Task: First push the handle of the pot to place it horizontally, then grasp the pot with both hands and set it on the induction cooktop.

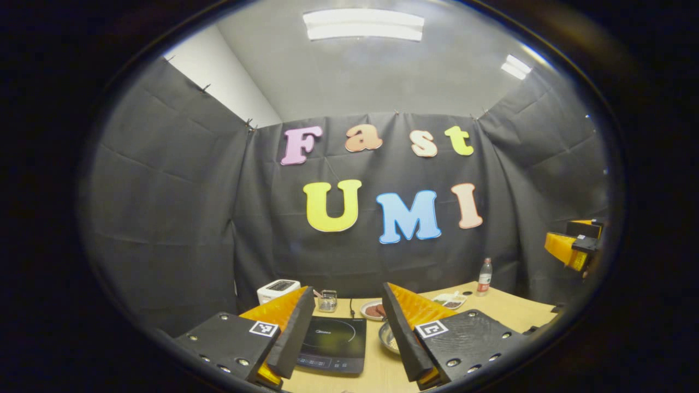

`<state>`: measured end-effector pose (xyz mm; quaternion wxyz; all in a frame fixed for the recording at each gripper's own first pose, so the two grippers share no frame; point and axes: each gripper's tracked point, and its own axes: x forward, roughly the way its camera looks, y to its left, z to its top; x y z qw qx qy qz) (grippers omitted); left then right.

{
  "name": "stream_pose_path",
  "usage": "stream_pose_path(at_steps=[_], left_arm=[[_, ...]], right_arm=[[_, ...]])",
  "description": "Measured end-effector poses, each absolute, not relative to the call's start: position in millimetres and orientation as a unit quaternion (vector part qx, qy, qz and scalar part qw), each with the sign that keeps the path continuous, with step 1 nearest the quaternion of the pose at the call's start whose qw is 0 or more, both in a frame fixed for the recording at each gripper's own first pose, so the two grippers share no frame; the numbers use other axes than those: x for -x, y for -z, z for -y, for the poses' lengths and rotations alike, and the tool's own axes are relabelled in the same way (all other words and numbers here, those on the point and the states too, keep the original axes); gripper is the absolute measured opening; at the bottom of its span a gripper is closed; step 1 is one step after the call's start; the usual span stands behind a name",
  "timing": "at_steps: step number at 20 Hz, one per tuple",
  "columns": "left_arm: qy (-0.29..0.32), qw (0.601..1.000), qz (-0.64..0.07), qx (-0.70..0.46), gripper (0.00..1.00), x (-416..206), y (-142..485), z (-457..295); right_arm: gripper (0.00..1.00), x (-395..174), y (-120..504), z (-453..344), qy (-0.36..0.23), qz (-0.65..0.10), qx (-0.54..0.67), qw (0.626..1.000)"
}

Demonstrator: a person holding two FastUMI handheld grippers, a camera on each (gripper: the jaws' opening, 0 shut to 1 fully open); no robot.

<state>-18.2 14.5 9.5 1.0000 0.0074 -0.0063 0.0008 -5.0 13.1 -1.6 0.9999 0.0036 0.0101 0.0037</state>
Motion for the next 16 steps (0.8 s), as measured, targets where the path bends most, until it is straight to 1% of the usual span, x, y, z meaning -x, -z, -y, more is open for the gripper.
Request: stream_pose_path(at_steps=[5, 8, 9, 12, 13, 15, 16], left_arm=[[-0.001, 1.000, 0.008, -0.007, 0.72, 15.2, -8.8, -22.2], [-0.001, 1.000, 0.009, -0.008, 0.72, 13.1, -8.0, -25.1], [-0.001, 1.000, 0.009, -0.008, 0.72, 12.3, -8.0, -25.6], [-0.002, 1.000, 0.010, -0.006, 0.72, 9.5, -7.6, -28.7], [-0.001, 1.000, 0.010, -0.006, 0.72, 8.9, -6.4, -28.6], [-0.001, 1.000, 0.011, -0.005, 0.72, 5.9, -7.3, -28.9], [0.000, 1.000, 0.012, -0.004, 0.76, 5.3, -6.9, -28.5]], right_arm=[[0.98, 4.6, 4.5, -16.1, 0.000, -0.021, -0.009, 1.000], [0.91, 3.0, 7.2, -17.8, 0.003, -0.028, -0.012, 1.000], [0.91, 2.8, 6.7, -18.4, 0.004, -0.028, -0.011, 1.000], [0.69, 1.8, 4.7, -20.4, 0.007, -0.026, -0.009, 1.000], [0.65, 2.0, 6.1, -22.7, 0.004, -0.028, -0.008, 1.000], [0.65, 0.0, 10.8, -24.8, 0.001, -0.037, -0.006, 0.999], [0.64, -2.7, 9.9, -23.6, 0.005, -0.038, -0.005, 0.999]])
